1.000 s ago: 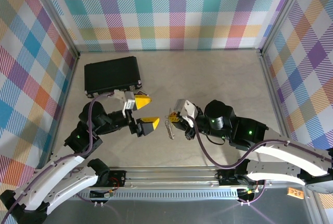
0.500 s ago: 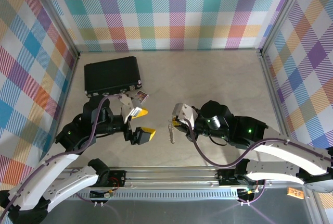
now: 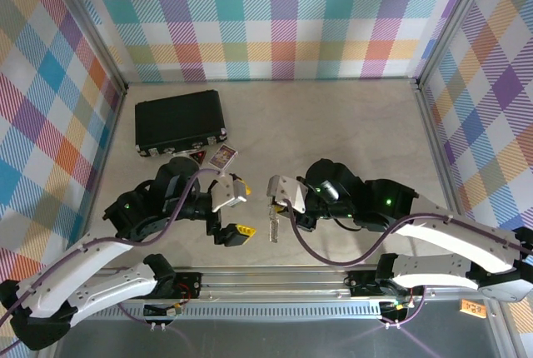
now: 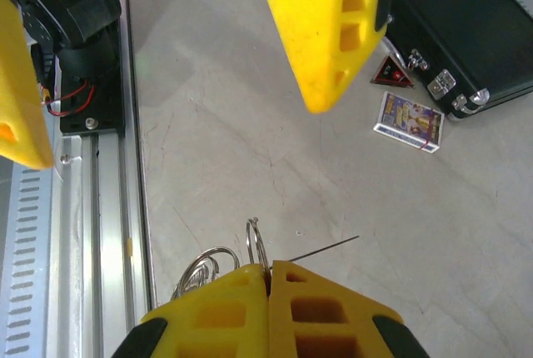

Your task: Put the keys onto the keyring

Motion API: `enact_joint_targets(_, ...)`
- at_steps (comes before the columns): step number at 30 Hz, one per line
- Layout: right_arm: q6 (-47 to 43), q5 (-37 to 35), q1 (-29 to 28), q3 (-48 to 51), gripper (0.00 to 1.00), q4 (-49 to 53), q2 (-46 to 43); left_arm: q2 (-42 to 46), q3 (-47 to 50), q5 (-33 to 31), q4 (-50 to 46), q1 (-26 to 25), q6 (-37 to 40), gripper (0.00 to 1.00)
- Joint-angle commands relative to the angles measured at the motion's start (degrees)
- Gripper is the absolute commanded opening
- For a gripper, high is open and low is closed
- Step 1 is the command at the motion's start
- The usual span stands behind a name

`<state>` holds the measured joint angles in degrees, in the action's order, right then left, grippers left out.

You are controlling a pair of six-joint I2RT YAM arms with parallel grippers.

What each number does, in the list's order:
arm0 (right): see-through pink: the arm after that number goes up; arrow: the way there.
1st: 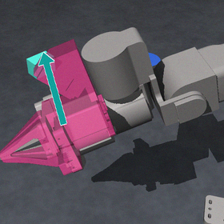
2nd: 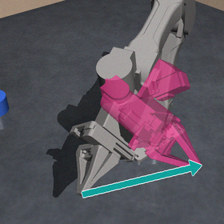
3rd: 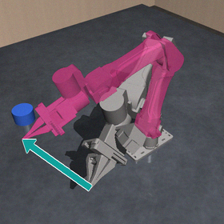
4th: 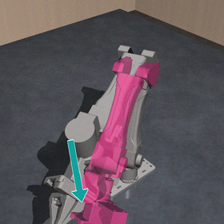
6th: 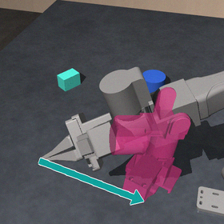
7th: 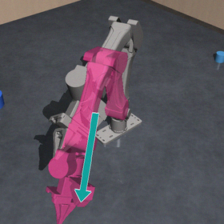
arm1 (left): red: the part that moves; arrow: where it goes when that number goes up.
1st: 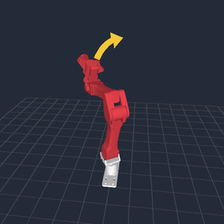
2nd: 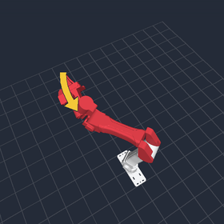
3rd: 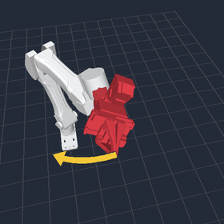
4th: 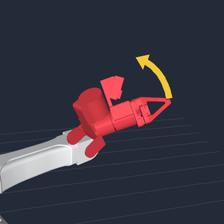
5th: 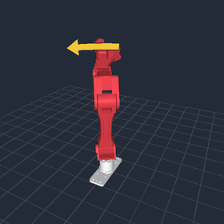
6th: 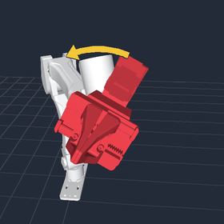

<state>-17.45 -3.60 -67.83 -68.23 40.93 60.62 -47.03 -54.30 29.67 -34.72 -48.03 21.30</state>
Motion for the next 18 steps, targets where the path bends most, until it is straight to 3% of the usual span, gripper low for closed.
enact_joint_targets(1, -1.35, 0.83, 0.71, -2.09, 0.0, -0.18, -0.4, -1.03, -2.74, -5.78, 4.15, -3.3, -2.08, 0.96)
enact_joint_targets(6, -1.03, 2.99, 3.53, 0.16, 0.0, -1.29, -1.89, -4.91, -1.6, -10.98, 8.73, -9.27, -4.75, 0.95)
enact_joint_targets(11, -0.83, 5.66, 5.6, 1.4, 0.0, -0.1, -3.25, -5.37, 2.73, -11.77, 16.12, -9.89, -5.65, 0.93)
enact_joint_targets(18, -0.83, 6.46, 6.02, 3.6, 0.0, 0.56, -3.76, -6.17, 3.92, -9.11, 18.28, -9.89, -4.3, 0.67)
